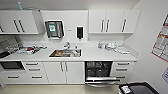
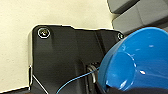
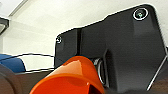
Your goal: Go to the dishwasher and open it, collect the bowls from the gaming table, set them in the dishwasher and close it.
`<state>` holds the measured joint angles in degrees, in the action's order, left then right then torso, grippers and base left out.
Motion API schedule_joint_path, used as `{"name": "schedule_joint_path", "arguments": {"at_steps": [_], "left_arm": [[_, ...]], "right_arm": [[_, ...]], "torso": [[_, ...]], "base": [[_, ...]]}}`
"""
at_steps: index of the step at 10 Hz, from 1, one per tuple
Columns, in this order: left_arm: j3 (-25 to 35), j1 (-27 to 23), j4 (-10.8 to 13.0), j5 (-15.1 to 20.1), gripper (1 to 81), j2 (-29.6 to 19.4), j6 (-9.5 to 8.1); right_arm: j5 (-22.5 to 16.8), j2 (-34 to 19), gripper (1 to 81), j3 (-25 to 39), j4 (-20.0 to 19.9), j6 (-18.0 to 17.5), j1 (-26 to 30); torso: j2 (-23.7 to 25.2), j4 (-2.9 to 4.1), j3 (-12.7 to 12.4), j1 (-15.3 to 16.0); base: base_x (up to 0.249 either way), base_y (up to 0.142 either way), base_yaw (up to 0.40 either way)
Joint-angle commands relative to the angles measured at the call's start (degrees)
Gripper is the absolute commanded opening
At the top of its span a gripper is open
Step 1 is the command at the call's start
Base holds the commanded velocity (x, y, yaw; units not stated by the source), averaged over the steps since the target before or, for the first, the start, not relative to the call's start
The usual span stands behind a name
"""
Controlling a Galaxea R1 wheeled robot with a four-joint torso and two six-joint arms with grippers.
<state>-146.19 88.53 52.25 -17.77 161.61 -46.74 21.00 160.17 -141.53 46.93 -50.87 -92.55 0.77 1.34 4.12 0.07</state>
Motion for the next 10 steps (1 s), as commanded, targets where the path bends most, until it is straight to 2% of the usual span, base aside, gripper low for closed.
{"name": "schedule_joint_path", "arguments": {"at_steps": [1, 10], "left_arm": [[0.20, -1.73, -0.13, 1.16, 1.0, -1.11, -0.11], [0.20, -1.82, -0.22, 1.16, 1.0, -1.02, -0.11]], "right_arm": [[-1.32, -0.88, 1.0, 0.39, 0.53, -0.02, 1.71], [-1.40, -0.88, 1.0, 0.39, 0.53, -0.02, 1.71]], "torso": [[0.00, 0.00, 0.00, 0.00], [0.00, 0.00, 0.00, 0.00]], "base": [[0.155, 0.000, 0.000], [0.152, 0.000, 0.000]]}}
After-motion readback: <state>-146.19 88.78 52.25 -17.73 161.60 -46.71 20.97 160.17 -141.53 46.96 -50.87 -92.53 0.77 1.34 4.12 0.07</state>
